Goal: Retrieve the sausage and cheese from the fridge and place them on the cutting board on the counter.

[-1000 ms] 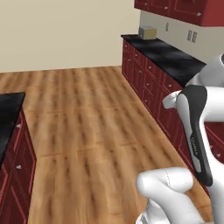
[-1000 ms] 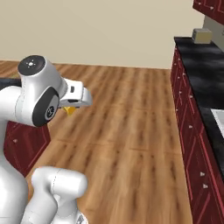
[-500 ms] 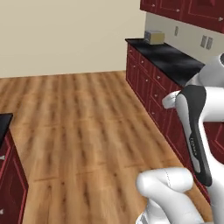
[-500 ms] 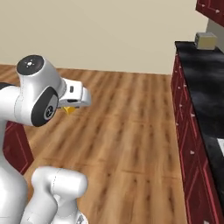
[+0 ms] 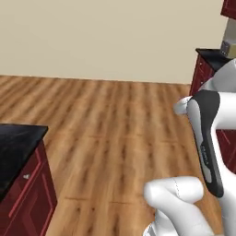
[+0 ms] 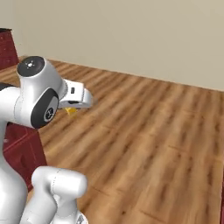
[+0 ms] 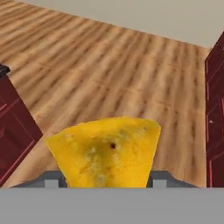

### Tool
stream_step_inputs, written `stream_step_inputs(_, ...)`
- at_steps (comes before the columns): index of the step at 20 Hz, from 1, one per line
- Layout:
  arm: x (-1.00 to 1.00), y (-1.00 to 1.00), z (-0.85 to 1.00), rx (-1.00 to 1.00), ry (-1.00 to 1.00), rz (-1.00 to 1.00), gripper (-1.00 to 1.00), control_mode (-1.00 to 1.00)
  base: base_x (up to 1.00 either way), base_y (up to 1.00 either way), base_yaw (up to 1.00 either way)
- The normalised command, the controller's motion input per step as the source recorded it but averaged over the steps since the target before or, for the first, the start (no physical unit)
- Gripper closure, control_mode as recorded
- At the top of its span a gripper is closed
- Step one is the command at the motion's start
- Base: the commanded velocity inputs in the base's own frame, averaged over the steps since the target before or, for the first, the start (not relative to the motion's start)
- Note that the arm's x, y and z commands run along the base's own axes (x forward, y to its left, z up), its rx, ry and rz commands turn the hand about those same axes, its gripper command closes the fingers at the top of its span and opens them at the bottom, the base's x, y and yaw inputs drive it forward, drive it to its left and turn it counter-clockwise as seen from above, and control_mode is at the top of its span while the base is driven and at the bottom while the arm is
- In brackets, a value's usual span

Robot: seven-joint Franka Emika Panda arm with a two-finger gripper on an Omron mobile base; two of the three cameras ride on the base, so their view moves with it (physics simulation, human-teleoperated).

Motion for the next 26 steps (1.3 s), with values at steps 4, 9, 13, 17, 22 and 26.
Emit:
stream_step_inputs(4,0.00,0.00,0.00,0.00,0.00,0.00,1.00,1.00,0.81,0.00,0.65)
stream_step_inputs(9,0.00,0.00,0.00,0.00,0.00,0.00,1.00,1.00,0.75,-0.13,0.63)
stream_step_inputs(13,0.00,0.00,0.00,0.00,0.00,0.00,1.00,1.00,1.00,-0.32,0.63)
stream_step_inputs(17,0.00,0.00,0.00,0.00,0.00,0.00,1.00,1.00,1.00,-0.43,0.68)
stream_step_inputs(22,0.00,0.00,0.00,0.00,0.00,0.00,1.00,1.00,1.00,-0.72,0.58)
stream_step_inputs(26,0.00,0.00,0.00,0.00,0.00,0.00,1.00,1.00,1.00,-1.00,0.40)
